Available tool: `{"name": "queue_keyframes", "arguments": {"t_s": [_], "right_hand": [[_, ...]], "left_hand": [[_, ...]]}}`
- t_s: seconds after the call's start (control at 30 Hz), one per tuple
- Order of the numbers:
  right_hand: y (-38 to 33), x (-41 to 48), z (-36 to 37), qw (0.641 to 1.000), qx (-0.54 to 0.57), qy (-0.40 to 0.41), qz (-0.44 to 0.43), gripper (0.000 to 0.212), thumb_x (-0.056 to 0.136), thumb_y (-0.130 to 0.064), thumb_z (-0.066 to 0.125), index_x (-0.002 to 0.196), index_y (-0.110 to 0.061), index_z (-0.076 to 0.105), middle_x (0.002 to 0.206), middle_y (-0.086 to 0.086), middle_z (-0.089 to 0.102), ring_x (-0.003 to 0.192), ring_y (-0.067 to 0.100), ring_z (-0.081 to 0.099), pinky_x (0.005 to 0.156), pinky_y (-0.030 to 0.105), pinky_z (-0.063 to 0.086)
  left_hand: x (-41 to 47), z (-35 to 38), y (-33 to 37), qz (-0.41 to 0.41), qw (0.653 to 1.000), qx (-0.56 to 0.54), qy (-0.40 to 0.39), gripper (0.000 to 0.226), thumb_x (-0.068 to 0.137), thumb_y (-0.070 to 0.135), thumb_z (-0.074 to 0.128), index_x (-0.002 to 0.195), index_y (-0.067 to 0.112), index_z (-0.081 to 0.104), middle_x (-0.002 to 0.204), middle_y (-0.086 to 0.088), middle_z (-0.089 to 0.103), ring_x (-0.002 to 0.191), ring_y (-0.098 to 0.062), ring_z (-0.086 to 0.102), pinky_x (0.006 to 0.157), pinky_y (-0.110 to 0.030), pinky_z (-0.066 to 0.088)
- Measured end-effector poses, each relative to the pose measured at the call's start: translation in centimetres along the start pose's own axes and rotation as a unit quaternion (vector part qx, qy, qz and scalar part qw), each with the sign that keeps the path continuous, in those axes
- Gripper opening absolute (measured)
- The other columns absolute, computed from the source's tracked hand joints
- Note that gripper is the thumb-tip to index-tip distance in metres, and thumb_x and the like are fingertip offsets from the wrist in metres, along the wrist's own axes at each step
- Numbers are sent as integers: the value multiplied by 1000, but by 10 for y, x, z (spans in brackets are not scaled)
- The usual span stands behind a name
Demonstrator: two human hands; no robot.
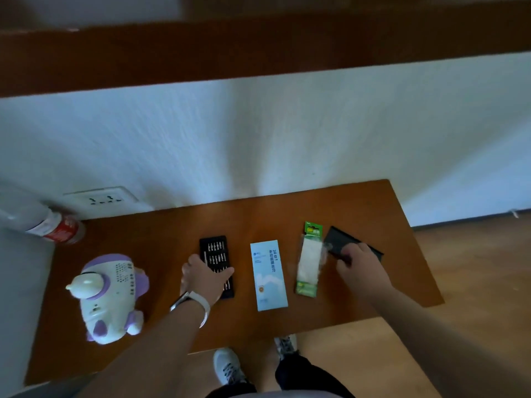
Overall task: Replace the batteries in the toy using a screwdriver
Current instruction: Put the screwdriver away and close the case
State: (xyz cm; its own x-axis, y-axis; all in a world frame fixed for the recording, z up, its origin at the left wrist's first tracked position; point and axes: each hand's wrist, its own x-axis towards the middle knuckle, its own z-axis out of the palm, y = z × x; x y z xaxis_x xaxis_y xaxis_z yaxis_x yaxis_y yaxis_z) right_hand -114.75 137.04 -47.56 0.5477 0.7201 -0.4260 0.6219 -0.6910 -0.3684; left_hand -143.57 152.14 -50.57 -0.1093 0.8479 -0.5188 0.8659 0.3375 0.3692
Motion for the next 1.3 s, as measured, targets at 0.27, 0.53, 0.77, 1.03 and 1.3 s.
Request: {"name": "queue_keyframes", "arguments": {"t_s": [0.27, 0.53, 0.77, 1.03, 1.3], "right_hand": [[25, 13, -9, 995, -90, 51, -11, 47, 90, -46, 57, 130, -25, 46, 123, 0, 47, 114, 21, 48, 96, 39, 47], [37, 30, -17, 992, -128, -15, 12, 60, 86, -54, 61, 134, -25, 41, 129, 1, 49, 123, 23, 46, 105, 45, 38], [44, 35, -21, 991, -132, -27, -2, 53, 83, -55, 66, 122, -26, 44, 120, 0, 50, 111, 21, 53, 95, 40, 47], [49, 33, -26, 989, -107, -99, -20, 9, 97, -29, 52, 104, -23, 52, 88, -5, 60, 73, 12, 62, 66, 34, 60], [29, -5, -48, 984, 121, -122, -35, 12, 99, -27, 51, 110, -22, 55, 92, 1, 66, 80, 20, 66, 71, 40, 59]], "left_hand": [[-17, 2, 10, 20, 998, -55, -6, 25, 92, 30, 68, 104, 16, 51, 101, -8, 66, 81, -25, 62, 58, -30, 49], [-57, 4, 37, 33, 974, -224, -5, 17, 92, 23, 69, 99, 17, 54, 95, -7, 66, 83, -23, 66, 69, -45, 60], [-85, 11, 66, 20, 948, -312, -52, 15, 94, 19, 66, 103, 16, 55, 98, -9, 69, 85, -26, 71, 62, -39, 60], [-104, 14, 87, 27, 924, -373, -84, 16, 95, 23, 65, 107, 18, 56, 104, -12, 70, 90, -30, 72, 73, -50, 62], [-121, -4, 85, 51, 904, -414, -100, 18, 95, 21, 65, 111, 23, 55, 107, -11, 70, 93, -30, 72, 78, -55, 61]]}}
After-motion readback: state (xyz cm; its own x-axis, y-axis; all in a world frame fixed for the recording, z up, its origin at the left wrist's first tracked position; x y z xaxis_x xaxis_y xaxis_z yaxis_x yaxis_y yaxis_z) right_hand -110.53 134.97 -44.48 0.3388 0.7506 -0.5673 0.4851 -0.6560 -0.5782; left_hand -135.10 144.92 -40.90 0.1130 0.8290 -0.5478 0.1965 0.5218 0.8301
